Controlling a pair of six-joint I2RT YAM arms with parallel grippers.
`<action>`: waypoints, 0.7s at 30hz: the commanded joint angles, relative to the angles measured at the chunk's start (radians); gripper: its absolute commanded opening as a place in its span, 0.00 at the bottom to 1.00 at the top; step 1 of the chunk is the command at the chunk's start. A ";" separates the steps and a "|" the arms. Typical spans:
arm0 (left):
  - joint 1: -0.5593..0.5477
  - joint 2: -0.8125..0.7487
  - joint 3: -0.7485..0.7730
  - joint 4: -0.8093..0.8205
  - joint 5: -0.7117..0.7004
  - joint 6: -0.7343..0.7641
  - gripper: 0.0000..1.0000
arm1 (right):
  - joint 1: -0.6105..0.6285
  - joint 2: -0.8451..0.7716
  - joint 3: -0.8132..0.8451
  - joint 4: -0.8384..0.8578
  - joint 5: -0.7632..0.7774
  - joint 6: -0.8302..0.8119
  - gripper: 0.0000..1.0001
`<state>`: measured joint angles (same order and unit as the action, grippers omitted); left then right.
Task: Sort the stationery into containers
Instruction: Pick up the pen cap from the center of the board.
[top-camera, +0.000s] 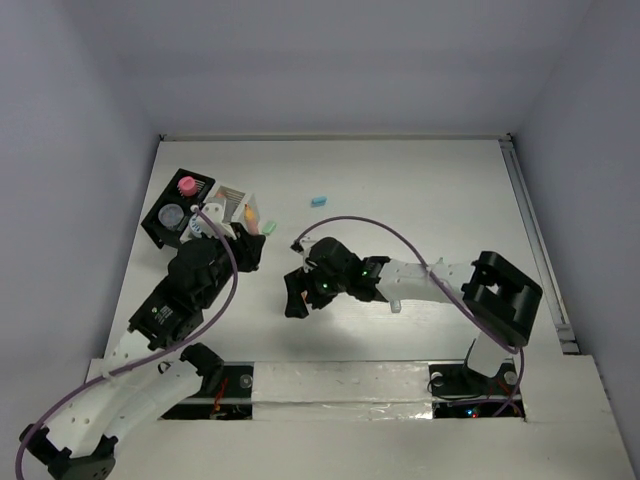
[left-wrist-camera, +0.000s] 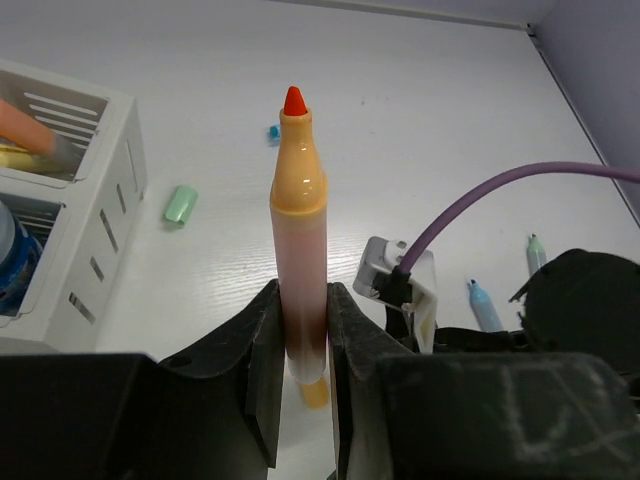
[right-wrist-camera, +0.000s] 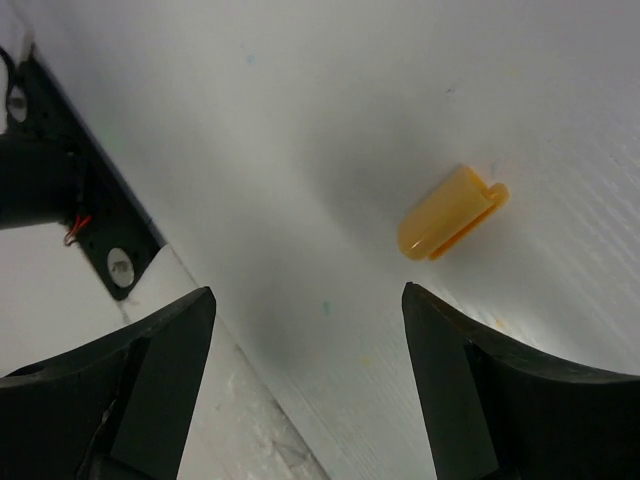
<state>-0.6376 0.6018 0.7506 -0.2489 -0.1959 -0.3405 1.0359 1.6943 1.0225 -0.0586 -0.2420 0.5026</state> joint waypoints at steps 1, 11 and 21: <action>-0.002 -0.039 0.020 0.022 -0.048 0.029 0.00 | 0.012 0.051 0.050 0.101 -0.037 0.024 0.81; -0.002 -0.051 0.010 0.019 -0.033 0.031 0.00 | 0.042 0.186 0.136 0.167 -0.052 0.066 0.82; -0.002 -0.053 0.012 0.023 -0.036 0.031 0.00 | 0.061 0.225 0.175 0.115 -0.005 0.040 0.83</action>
<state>-0.6376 0.5549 0.7506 -0.2527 -0.2188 -0.3218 1.0882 1.8904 1.1328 0.0349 -0.2741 0.5537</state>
